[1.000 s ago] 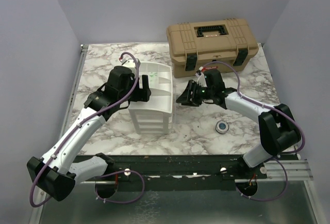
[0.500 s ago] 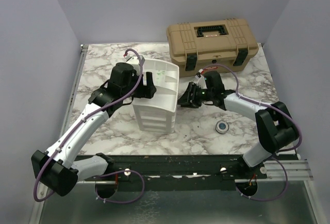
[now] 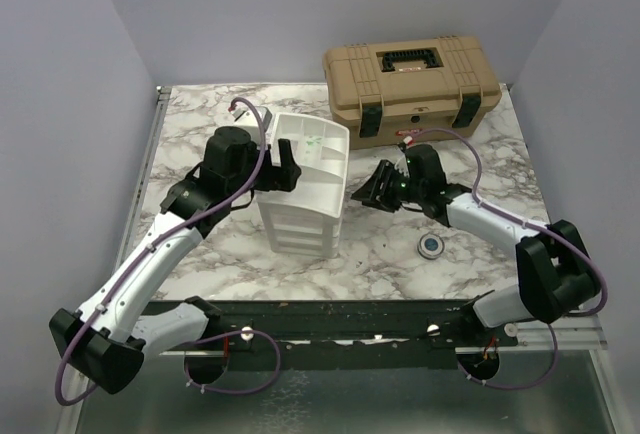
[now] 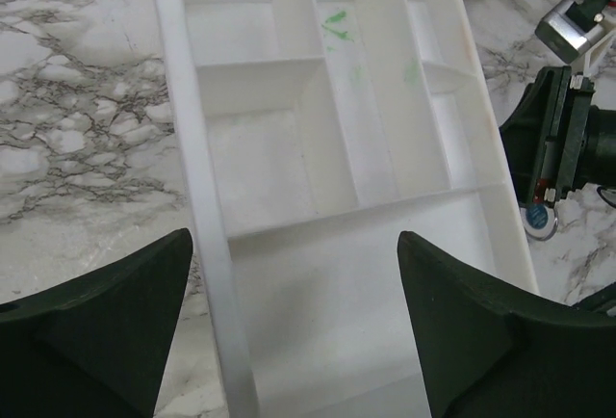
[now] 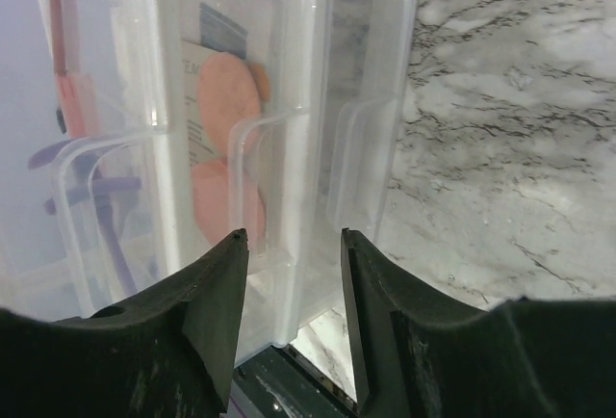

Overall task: Organize the makeup
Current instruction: Close the drawer in the storage box, then open the drawer in the storage box.

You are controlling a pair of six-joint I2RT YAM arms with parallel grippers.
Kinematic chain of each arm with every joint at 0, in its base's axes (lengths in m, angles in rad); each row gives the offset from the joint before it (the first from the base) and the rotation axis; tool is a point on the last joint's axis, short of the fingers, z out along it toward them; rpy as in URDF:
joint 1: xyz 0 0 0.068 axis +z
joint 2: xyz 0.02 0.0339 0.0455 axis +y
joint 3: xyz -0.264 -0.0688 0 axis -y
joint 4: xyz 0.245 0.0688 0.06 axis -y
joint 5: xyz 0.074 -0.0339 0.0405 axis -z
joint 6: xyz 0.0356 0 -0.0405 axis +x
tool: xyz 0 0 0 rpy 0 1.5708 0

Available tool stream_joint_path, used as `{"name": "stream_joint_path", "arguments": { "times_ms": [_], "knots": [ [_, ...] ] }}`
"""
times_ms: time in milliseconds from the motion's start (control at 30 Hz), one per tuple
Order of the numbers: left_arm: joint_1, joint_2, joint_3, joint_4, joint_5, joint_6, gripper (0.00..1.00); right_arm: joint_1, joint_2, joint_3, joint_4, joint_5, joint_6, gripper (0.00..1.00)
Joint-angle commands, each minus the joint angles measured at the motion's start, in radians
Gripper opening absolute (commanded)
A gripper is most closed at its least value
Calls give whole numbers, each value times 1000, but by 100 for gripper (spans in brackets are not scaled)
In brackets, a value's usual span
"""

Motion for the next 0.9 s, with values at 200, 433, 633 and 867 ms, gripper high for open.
{"name": "stream_joint_path", "arguments": {
  "times_ms": [200, 433, 633, 867],
  "knots": [
    [-3, -160, -15, -7, -380, -133, 92, 3, 3, -71, 41, 104, 92, 48],
    [8, -230, -102, -154, -717, -306, 86, 3, 40, -54, 2, 101, 72, 48],
    [197, -243, -248, -85, -458, -384, 85, 3, 51, -39, -32, 104, 57, 48],
    [626, -146, -501, 212, 231, -447, 70, 3, 47, -52, -24, 101, 56, 48]
  ]
}}
